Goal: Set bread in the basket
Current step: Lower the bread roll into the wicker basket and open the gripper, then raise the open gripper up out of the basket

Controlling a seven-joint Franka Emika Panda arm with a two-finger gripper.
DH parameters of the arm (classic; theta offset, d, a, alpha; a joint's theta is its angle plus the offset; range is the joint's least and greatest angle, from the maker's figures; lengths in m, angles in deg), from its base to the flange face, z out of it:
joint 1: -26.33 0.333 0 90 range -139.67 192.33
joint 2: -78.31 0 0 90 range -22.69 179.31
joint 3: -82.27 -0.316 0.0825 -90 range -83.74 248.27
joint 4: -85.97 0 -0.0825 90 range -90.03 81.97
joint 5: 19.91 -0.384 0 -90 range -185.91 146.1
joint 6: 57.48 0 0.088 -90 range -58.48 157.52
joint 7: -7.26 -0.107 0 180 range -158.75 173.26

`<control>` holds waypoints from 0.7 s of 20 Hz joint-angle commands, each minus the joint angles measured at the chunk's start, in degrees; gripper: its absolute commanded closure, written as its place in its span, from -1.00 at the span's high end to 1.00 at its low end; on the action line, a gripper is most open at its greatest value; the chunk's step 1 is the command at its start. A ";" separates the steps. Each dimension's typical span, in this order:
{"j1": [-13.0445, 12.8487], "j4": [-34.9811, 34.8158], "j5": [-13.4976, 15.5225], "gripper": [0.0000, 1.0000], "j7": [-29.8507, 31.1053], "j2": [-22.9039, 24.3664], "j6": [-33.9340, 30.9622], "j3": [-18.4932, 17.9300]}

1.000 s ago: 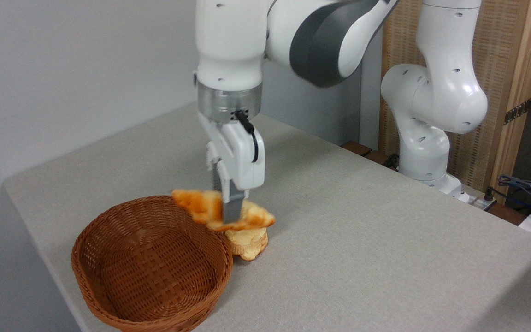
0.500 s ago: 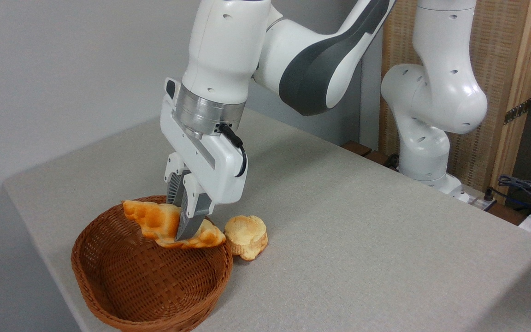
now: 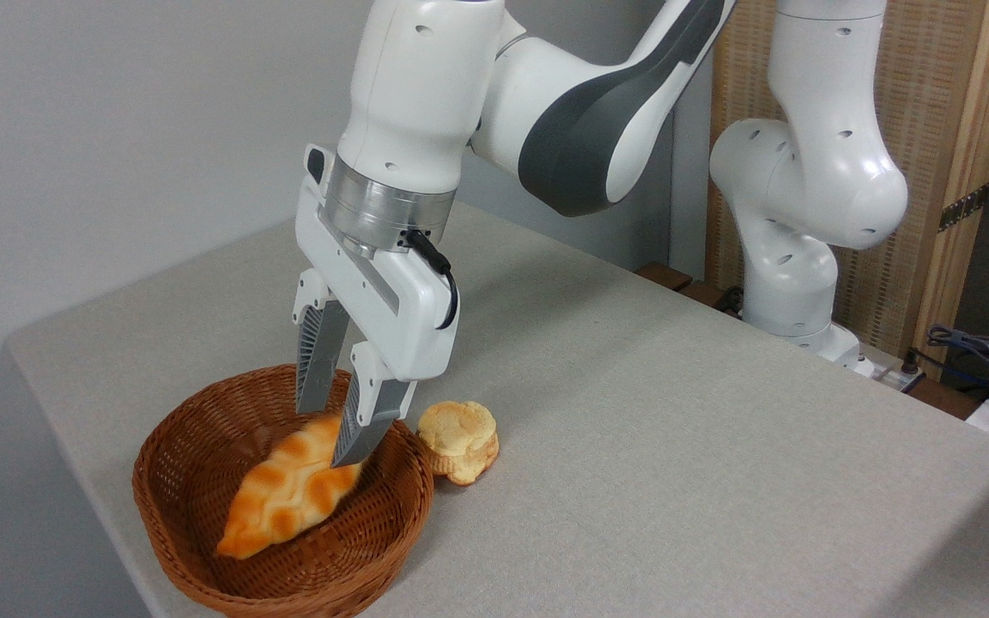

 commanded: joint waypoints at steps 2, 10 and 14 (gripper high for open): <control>-0.16 0.65 0.71 1.00 2.91 0.73 -0.43 -0.67; 0.55 0.65 -5.44 1.00 7.39 5.04 -16.59 -2.52; 0.46 0.65 -12.63 1.00 12.40 5.48 -23.54 -1.82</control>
